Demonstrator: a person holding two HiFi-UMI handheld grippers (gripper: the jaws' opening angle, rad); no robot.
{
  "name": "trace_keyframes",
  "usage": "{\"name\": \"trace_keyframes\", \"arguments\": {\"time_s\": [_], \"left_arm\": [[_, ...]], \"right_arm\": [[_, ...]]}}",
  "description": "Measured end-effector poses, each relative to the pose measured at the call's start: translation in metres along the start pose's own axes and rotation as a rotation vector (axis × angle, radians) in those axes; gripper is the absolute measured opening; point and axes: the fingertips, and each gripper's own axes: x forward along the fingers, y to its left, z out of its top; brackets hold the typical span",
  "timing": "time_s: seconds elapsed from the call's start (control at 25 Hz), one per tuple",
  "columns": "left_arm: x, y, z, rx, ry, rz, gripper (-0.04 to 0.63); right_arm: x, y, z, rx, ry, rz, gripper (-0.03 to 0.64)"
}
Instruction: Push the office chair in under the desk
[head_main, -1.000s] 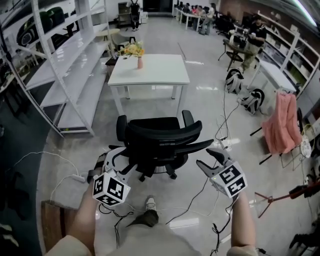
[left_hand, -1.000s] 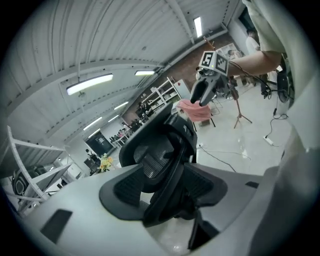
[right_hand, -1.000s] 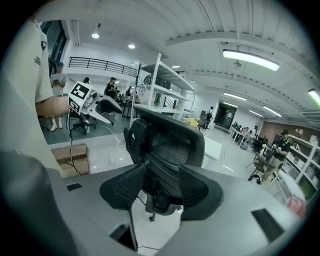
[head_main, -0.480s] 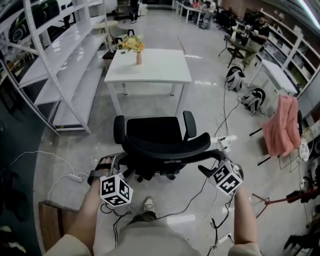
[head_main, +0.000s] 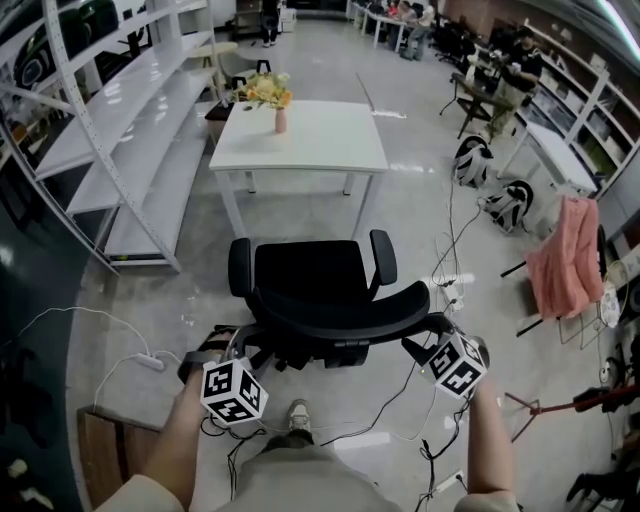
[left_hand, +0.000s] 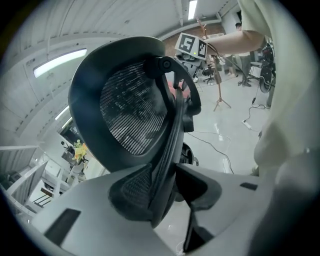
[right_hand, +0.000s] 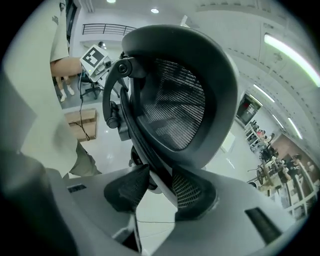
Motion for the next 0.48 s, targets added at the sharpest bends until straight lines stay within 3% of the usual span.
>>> {"name": "trace_keyframes", "arguments": {"time_s": [0.24,0.48], "left_arm": [[0.0030,0.0038,-0.0042,-0.032,0.016,-0.089,0.152],[0.0070,0.0085,-0.0048,-0.092,-0.026,-0.175,0.156]], "right_arm": [[0.0042,0.0014,0.0041,0.028,-0.030,0.056,0.155],[0.0081,-0.0027,0.0072,0.019,-0.016,0.074,0.160]]}}
